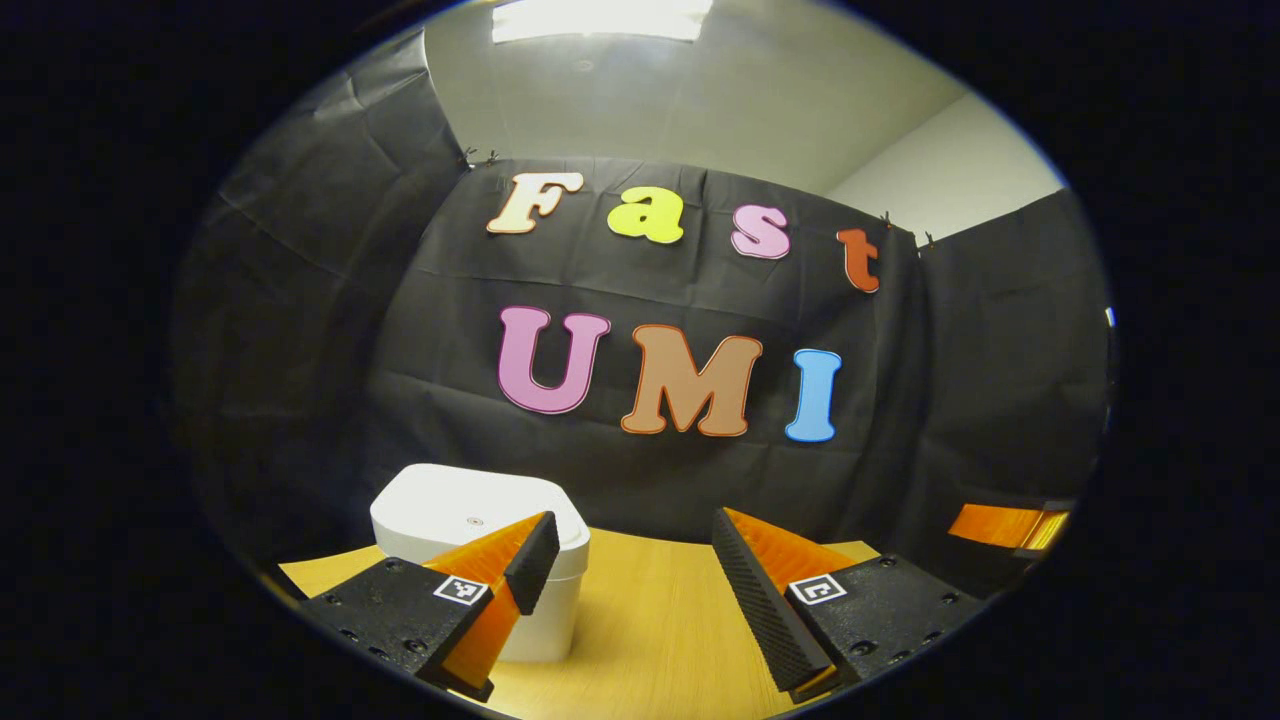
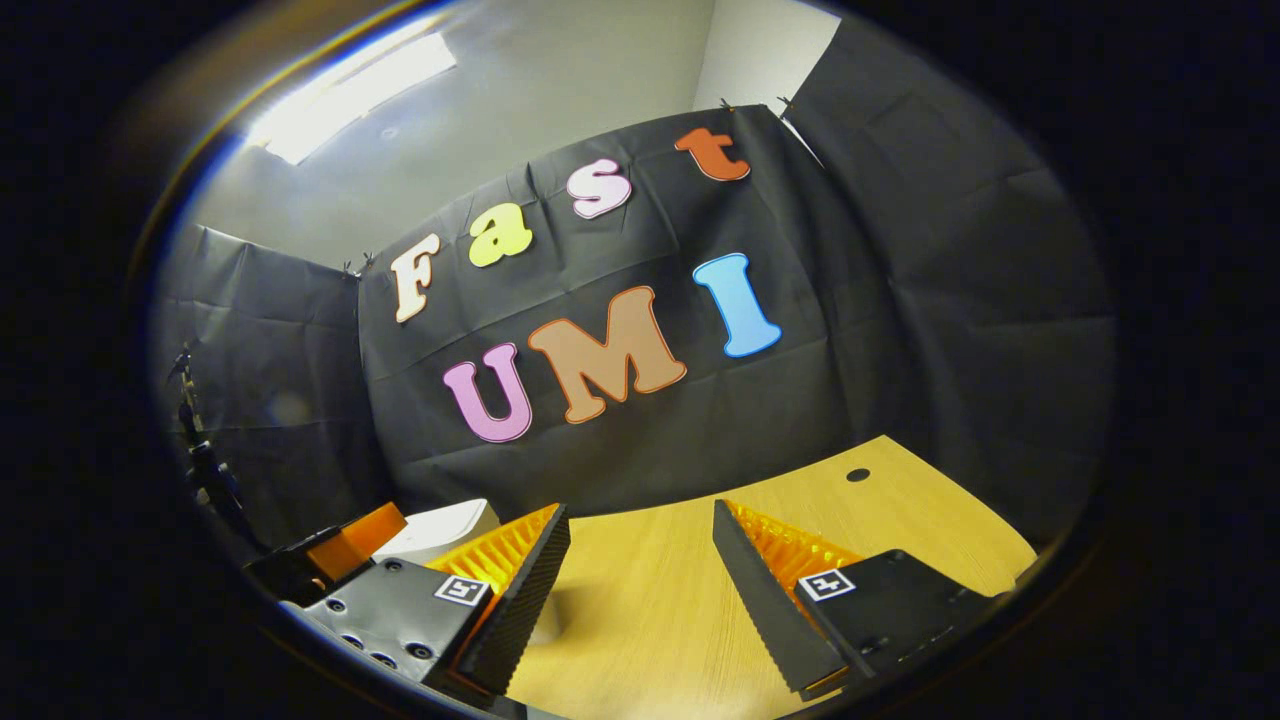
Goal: Press the lid of the desktop garbage bin to open it, pick up the crumpled paper on the desktop and throw it into the bin, then pick up the pop can on the desktop and drop it into the bin, and finally close the garbage bin lid.
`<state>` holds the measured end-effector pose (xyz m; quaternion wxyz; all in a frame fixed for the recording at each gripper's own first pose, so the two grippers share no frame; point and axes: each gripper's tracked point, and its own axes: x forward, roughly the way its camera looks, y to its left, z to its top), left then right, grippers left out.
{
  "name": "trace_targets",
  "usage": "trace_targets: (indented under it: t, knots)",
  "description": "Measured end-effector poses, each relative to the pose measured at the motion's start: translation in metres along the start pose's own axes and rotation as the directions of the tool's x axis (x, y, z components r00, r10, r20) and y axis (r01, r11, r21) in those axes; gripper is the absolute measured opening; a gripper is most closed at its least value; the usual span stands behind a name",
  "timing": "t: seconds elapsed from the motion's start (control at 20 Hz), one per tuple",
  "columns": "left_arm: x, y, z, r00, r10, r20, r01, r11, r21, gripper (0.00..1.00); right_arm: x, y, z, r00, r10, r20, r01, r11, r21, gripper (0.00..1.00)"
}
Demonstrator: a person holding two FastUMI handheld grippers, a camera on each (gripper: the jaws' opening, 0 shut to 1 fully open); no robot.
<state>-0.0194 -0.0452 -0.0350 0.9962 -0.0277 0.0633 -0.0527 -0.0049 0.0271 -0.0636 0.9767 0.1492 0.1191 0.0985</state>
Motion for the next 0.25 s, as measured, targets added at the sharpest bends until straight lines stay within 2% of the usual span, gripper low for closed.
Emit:
trace_targets:
  t: [0.25]
  knots:
    - [-0.001, 0.014, -0.003, 1.0, 0.018, -0.009, -0.018, 1.0, 0.012, 0.93, -0.009, 0.003, 0.006, 0.999, -0.012, 0.036, 0.011, 1.0, 0.014, 0.96]
